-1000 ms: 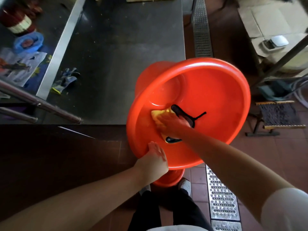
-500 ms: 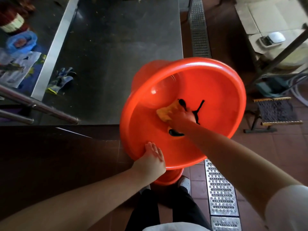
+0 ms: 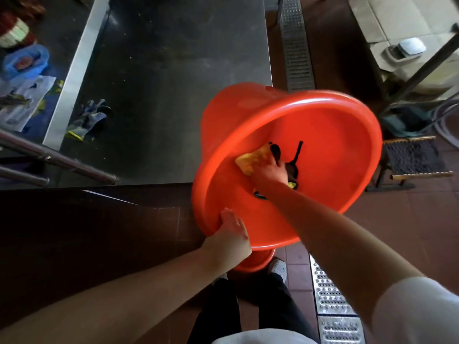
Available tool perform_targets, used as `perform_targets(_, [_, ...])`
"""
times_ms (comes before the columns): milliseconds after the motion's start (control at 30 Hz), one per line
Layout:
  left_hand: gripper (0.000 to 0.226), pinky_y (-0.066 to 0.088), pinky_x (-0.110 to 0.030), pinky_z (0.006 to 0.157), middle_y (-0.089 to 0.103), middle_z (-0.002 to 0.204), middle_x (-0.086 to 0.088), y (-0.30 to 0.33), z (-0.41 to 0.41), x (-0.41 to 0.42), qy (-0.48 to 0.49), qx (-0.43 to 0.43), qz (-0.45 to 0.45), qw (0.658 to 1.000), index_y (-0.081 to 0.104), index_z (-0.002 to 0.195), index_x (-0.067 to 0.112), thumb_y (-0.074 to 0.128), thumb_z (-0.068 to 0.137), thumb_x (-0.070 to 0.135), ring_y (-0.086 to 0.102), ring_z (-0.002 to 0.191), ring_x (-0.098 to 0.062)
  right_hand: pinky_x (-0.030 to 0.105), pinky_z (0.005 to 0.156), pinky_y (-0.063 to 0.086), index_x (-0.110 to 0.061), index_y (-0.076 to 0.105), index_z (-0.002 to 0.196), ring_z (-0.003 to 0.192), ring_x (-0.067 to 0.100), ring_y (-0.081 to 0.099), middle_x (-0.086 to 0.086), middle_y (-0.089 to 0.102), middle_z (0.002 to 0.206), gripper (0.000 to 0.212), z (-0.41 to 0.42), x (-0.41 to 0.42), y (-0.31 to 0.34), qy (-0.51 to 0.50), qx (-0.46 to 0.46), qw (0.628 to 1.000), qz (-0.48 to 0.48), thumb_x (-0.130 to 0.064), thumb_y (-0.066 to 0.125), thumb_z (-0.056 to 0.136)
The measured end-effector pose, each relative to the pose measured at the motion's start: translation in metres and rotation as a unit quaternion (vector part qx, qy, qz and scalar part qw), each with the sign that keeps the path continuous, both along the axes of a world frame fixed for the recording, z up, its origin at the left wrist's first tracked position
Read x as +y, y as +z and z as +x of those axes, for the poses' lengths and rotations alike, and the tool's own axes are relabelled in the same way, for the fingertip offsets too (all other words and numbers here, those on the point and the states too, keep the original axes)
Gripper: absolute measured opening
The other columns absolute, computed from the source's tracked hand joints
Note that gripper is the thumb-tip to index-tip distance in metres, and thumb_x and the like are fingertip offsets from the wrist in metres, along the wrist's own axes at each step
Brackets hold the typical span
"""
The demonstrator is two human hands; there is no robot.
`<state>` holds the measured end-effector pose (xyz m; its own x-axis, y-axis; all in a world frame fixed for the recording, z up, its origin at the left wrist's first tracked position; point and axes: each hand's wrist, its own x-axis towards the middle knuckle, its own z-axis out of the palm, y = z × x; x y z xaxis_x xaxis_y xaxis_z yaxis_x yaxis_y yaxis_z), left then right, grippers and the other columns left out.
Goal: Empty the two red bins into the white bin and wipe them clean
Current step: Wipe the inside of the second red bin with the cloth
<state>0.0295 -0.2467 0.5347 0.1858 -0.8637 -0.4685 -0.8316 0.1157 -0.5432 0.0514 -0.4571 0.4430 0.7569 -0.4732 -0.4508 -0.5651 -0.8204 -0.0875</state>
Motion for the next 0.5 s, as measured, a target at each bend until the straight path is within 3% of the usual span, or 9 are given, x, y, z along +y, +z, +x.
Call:
perform_targets(100, [0.041,0.057,-0.056,0.066,0.068,0.089,-0.036,-0.005,-0.002,0.001,0.034,0.029,-0.006,0.999,0.077,0.088,-0.004,0.080,0.060,0.026,0.067,0.079,-0.052,0.051,0.111,0.022,-0.029,0.027,0.155,0.147,0.031,0.016,0.000,0.021,0.164,0.066,-0.001,0.044,-0.002,0.029,-0.004,0.999,0.046,-0.032,0.055,0.096])
perform_targets(200, [0.047,0.056,-0.059,0.068,0.067,0.090,-0.037,-0.008,0.001,0.001,0.031,0.039,-0.020,0.999,0.074,0.090,-0.008,0.081,0.060,0.027,0.066,0.079,-0.054,0.052,0.110,0.024,-0.031,0.017,0.158,0.147,0.030,0.016,-0.002,0.013,0.166,0.073,-0.025,0.029,-0.002,0.092,-0.012,0.995,0.030,-0.034,0.054,0.095])
perform_targets(333, [0.048,0.057,-0.056,0.065,0.069,0.085,-0.034,-0.001,-0.004,-0.003,0.030,0.059,-0.021,0.998,0.076,0.086,-0.005,0.081,0.057,0.032,0.068,0.077,-0.050,0.049,0.111,0.019,-0.028,0.030,0.154,0.148,0.028,0.014,-0.003,0.024,0.163,0.059,-0.037,0.013,0.007,0.009,-0.005,1.000,-0.014,-0.028,0.048,0.098])
perform_targets(433, [0.043,0.056,-0.058,0.069,0.069,0.090,-0.034,0.006,0.000,-0.001,0.007,0.032,0.007,0.999,0.076,0.094,-0.003,0.069,0.072,0.033,0.067,0.083,-0.051,0.051,0.112,0.020,-0.026,0.025,0.156,0.147,0.032,0.014,-0.002,0.019,0.163,0.067,-0.033,0.052,0.014,-0.006,-0.025,0.999,0.044,-0.026,0.056,0.096])
perform_targets(500, [0.040,0.052,-0.063,0.078,0.063,0.102,-0.041,0.009,0.002,0.000,-0.029,0.031,0.007,0.999,0.069,0.107,-0.010,0.051,0.085,0.019,0.063,0.094,-0.056,0.054,0.112,0.020,-0.027,0.016,0.158,0.147,0.034,0.013,-0.001,0.011,0.165,0.085,-0.041,0.066,0.020,0.029,-0.022,0.996,0.081,-0.028,0.068,0.090])
